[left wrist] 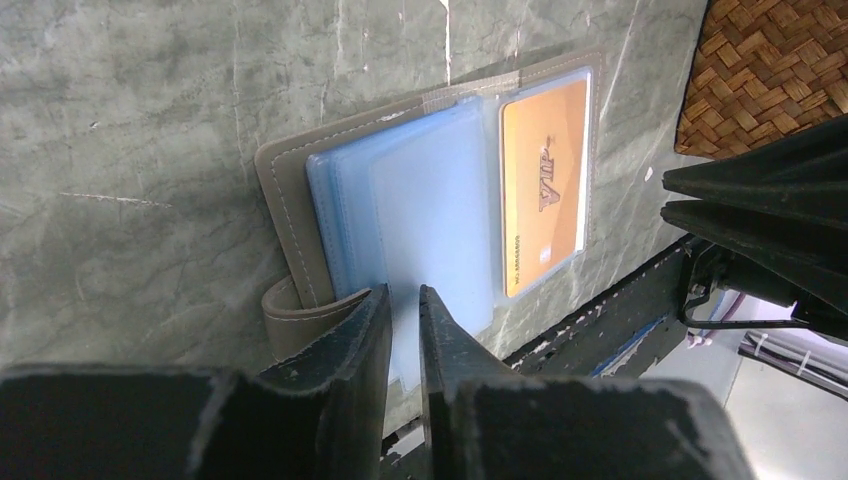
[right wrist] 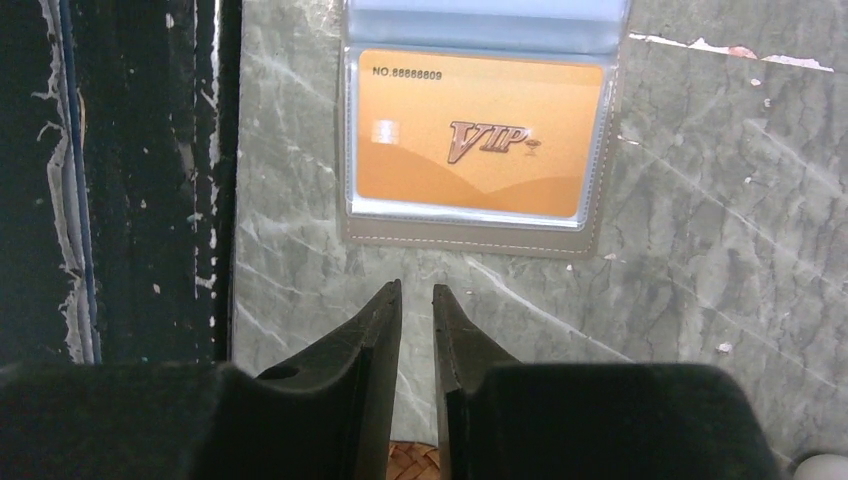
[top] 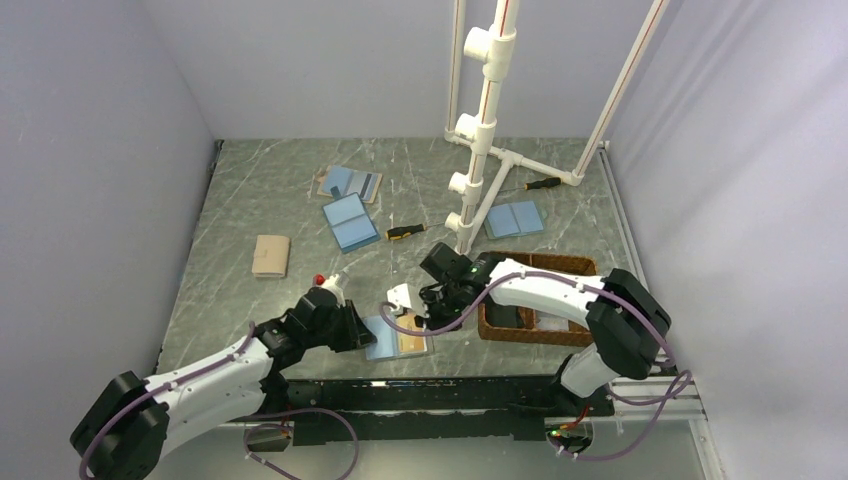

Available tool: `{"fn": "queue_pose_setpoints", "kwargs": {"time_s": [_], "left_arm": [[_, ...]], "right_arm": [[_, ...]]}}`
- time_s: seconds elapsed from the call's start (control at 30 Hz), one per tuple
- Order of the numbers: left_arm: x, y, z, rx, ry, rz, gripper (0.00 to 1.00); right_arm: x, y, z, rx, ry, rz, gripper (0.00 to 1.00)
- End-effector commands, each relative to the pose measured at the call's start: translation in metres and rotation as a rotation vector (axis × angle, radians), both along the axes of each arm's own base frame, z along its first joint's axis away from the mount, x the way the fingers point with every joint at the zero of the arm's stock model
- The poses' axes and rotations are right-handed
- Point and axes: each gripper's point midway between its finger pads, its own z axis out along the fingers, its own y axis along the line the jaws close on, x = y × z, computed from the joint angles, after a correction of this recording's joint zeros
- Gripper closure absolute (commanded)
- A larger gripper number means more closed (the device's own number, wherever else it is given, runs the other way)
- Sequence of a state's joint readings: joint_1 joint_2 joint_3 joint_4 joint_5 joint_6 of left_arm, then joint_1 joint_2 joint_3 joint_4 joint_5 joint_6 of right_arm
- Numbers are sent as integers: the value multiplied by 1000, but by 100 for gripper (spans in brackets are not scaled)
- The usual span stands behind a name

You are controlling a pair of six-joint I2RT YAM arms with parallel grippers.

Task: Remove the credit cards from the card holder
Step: Remove the credit card from the card holder.

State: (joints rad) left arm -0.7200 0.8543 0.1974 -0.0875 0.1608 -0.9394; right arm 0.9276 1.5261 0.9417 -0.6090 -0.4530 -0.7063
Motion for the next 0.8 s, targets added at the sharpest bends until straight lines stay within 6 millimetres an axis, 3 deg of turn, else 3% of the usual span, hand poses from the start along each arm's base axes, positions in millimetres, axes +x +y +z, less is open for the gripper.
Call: {"fn": "queue_pose_setpoints", "kwargs": {"time_s": [0.0, 0.47, 0.57, 0.77], "left_arm": [[7, -6, 16, -35, -37, 0, 77], [4, 1, 40, -106, -111, 35, 71], [5, 6, 49, -104, -141, 49, 71], [-1, 8, 88, -187, -255, 18, 71]], "right_arm": [[8, 19, 13, 53, -3, -41, 80], [5, 46, -5, 31, 157, -170, 91], [6, 51, -7, 25, 183, -200, 92], [7, 56, -11, 7, 220, -216, 93]]}}
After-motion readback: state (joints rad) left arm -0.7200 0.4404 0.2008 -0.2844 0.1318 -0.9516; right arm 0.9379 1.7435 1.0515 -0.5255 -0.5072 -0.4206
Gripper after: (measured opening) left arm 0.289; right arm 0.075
